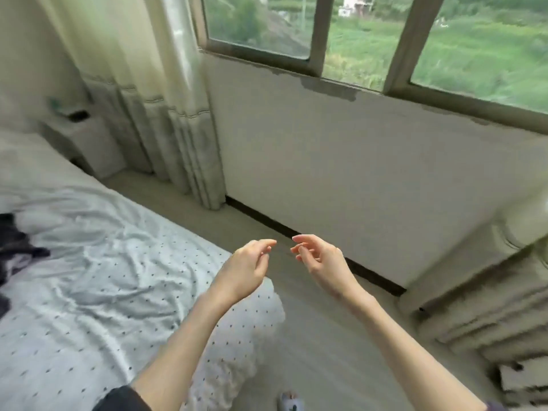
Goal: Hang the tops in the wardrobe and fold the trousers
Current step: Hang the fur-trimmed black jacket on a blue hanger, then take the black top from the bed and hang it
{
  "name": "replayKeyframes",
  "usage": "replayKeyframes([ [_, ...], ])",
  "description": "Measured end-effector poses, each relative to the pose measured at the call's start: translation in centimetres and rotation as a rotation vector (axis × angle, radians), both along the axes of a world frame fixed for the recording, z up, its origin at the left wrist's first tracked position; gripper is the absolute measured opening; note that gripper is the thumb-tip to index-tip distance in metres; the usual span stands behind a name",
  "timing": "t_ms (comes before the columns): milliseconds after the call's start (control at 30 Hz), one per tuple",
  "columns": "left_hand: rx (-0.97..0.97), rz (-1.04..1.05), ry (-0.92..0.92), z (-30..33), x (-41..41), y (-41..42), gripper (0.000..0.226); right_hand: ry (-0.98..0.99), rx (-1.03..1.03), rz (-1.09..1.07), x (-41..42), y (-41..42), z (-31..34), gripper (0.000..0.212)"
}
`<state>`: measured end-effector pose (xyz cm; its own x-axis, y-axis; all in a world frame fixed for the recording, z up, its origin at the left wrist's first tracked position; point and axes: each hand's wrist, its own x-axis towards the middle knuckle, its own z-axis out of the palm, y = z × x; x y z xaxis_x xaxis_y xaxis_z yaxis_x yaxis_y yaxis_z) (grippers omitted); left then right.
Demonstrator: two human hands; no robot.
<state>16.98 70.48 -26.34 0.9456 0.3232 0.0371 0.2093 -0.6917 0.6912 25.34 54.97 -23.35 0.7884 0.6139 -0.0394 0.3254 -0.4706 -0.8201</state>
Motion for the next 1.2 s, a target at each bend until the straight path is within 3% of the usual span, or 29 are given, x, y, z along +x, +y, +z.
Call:
replayKeyframes([
  [33, -0.011, 0.137, 0.011, 0.4, -0.8, 2.9, 0.036, 0.001, -0.01, 0.135, 1.2, 4.3, 0.3, 0.023],
  [100, -0.012, 0.194, 0.044, 0.8, -1.0, 4.5, 0.036, -0.029, -0.003, 0.181, 2.2, 6.2, 0.6, 0.024],
  [267, -0.006, 0.59, 0.028, 0.6, -4.2, 10.8, 0.035, -0.072, -0.047, 0.563, 4.5, 17.3, 1.1, 0.026],
  [600, -0.029, 0.989, 0.025, -0.8, -5.0, 19.3, 0.034, -0.126, -0.081, 0.97, 6.3, 33.6, 0.8, 0.028],
  [833, -0.037, 1.138, 0.035, -2.6, 0.1, 24.1, 0.032, -0.113, -0.067, 1.098, 11.7, 40.8, -0.5, 0.028],
  [1000, -0.047, 1.219, 0.1, -3.7, 7.9, 27.0, 0.033, -0.074, -0.076, 1.195, 18.4, 47.0, -1.9, 0.028],
  [1200, -0.103, 1.468, 0.076, -4.6, 16.4, 28.1, 0.033, -0.024, -0.14, 1.403, 26.3, 51.4, -3.0, 0.027],
])
